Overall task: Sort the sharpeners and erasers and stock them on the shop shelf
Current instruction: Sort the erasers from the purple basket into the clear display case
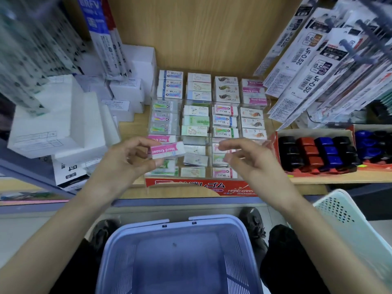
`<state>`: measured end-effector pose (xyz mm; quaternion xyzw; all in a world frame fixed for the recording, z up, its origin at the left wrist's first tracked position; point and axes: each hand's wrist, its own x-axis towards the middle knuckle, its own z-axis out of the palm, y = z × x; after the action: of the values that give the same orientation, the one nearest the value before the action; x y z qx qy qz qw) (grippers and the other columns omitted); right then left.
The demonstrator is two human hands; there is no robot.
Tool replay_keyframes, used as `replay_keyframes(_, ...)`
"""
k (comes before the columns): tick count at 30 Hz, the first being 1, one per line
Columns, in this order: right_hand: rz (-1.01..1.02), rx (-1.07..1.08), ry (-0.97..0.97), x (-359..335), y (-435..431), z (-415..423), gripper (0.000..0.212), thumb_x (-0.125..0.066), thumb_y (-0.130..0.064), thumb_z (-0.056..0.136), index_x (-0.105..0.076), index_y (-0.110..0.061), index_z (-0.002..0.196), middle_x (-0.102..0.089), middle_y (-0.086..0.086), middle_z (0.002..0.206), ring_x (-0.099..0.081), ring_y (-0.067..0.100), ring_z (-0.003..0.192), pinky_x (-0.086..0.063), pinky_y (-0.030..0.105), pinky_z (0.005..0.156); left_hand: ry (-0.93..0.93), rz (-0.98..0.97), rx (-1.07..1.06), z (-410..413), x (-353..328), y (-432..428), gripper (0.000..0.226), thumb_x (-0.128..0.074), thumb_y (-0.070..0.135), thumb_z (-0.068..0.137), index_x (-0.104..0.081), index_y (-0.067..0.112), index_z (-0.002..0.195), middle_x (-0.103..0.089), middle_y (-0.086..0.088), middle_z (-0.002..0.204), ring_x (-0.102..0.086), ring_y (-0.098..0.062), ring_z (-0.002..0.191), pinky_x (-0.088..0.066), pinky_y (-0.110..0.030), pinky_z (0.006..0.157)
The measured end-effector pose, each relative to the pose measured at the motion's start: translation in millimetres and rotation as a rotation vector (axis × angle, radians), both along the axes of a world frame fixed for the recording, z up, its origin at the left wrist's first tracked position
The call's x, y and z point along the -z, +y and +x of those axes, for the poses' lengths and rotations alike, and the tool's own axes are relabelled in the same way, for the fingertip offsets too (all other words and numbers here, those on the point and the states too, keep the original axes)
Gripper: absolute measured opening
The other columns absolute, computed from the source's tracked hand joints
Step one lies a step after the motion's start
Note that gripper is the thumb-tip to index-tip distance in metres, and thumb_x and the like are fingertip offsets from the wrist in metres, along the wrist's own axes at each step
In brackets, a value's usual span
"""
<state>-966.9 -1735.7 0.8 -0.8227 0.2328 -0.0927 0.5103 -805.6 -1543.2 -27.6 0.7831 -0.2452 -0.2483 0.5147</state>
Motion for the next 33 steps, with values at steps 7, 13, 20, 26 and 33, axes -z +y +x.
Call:
replay_keyframes(7, -0.09, -0.153, 0.105, 20.4, 51.8, 43.6, 0.038, -0.05, -0.017, 0.095, -0.048, -0.025, 0.132, -0.047, -0.014, 0.102, -0.051, -0.01, 0.078, -0.039, 0.004, 0.072, -0.282, 0.101, -0.041, 19.2, 30.4, 4.3, 0.04, -0.07, 0.007, 0.08, -0.064, 0.018, 0.118, -0.054, 0.009, 0.091, -0.051, 0.0, 0.08, -0.034, 0.001, 0.069)
replay_keyframes(13, -0.498, -0.252, 0.123, 44.0, 59.6, 43.4, 0.048, -0.048, -0.014, 0.096, -0.038, -0.016, 0.142, -0.032, -0.002, 0.15, -0.032, 0.018, 0.133, -0.014, 0.014, 0.108, -0.462, 0.09, -0.164, 15.2, 39.3, -8.0, 0.03, -0.071, 0.01, 0.081, -0.067, 0.01, 0.11, -0.067, -0.004, 0.097, -0.054, -0.002, 0.071, -0.037, 0.0, 0.066)
replay_keyframes(20, -0.534, -0.276, 0.181, 52.4, 57.5, 53.2, 0.059, -0.043, -0.026, 0.098, -0.016, -0.017, 0.15, -0.008, -0.008, 0.158, -0.017, 0.021, 0.137, -0.014, 0.027, 0.114, -0.531, 0.126, -0.247, 7.4, 41.8, -21.5, 0.022, -0.068, 0.017, 0.085, -0.066, 0.008, 0.105, -0.056, 0.0, 0.097, -0.056, -0.011, 0.08, -0.046, -0.024, 0.078)
replay_keyframes(26, -0.447, -0.272, 0.167, 53.8, 57.4, 58.6, 0.059, -0.042, -0.03, 0.099, -0.015, -0.02, 0.15, -0.008, -0.009, 0.158, -0.01, 0.014, 0.14, -0.004, 0.015, 0.106, -0.385, 0.066, -0.277, 6.9, 37.4, -22.7, 0.026, -0.066, 0.016, 0.086, -0.062, 0.009, 0.111, -0.058, 0.003, 0.101, -0.059, -0.009, 0.081, -0.05, -0.018, 0.076)
replay_keyframes(33, -0.401, 0.58, -0.027, 41.6, 3.6, 7.3, 0.05, -0.058, -0.015, 0.086, -0.04, -0.005, 0.132, -0.028, 0.015, 0.146, -0.021, 0.026, 0.135, -0.016, 0.031, 0.111, -0.018, 0.079, -0.093, -10.7, 52.8, -13.4, 0.096, -0.077, 0.064, 0.056, -0.031, 0.029, 0.132, -0.053, 0.004, 0.13, -0.051, -0.016, 0.121, -0.042, -0.037, 0.102)
